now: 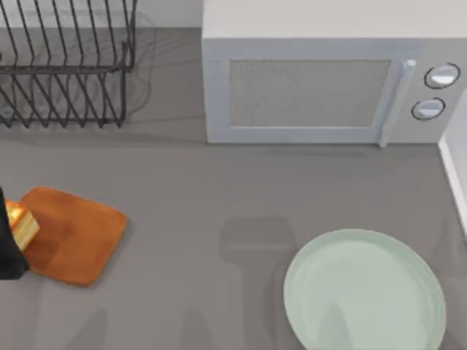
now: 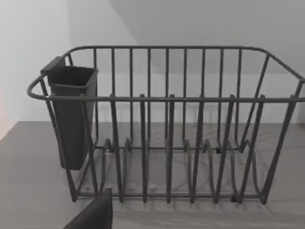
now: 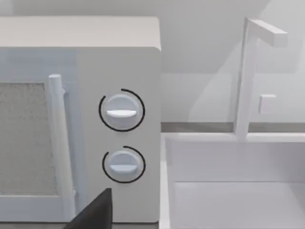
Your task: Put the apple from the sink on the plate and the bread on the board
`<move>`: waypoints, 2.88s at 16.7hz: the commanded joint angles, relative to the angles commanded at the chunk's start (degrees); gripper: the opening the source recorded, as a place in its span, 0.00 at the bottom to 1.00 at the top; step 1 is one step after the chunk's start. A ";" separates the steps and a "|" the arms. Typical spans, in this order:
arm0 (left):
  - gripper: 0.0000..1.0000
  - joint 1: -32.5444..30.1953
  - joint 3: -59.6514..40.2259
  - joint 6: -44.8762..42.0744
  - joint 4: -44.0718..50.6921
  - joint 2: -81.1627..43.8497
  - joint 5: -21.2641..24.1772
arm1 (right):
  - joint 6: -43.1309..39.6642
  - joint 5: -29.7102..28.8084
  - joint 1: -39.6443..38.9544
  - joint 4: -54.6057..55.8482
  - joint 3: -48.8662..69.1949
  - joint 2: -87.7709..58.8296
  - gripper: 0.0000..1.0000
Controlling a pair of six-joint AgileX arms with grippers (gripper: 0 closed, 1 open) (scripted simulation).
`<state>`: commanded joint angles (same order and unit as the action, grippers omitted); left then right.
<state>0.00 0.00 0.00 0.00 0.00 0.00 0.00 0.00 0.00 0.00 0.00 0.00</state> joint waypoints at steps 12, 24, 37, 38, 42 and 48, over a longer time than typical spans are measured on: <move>1.00 0.00 0.00 0.00 0.00 0.00 0.00 | 0.00 0.00 0.00 0.00 0.00 0.00 1.00; 1.00 0.00 0.00 0.00 0.00 0.00 0.00 | 0.00 0.00 0.00 0.00 0.00 0.00 1.00; 1.00 0.00 0.00 0.00 0.00 0.00 0.00 | -5.14 -0.11 5.68 -22.49 36.18 -44.27 1.00; 1.00 0.00 0.00 0.00 0.00 0.00 0.00 | -5.80 -0.12 6.39 -25.35 40.78 -49.88 1.00; 1.00 0.00 0.00 0.00 0.00 0.00 0.00 | -8.53 -0.17 9.32 -37.11 59.68 -72.97 1.00; 1.00 0.00 0.00 0.00 0.00 0.00 0.00 | -12.36 -0.21 13.36 -53.50 86.02 -105.14 1.00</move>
<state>0.00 0.00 0.00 0.00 0.00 0.00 -12.36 -0.21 13.36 -53.50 86.02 -105.14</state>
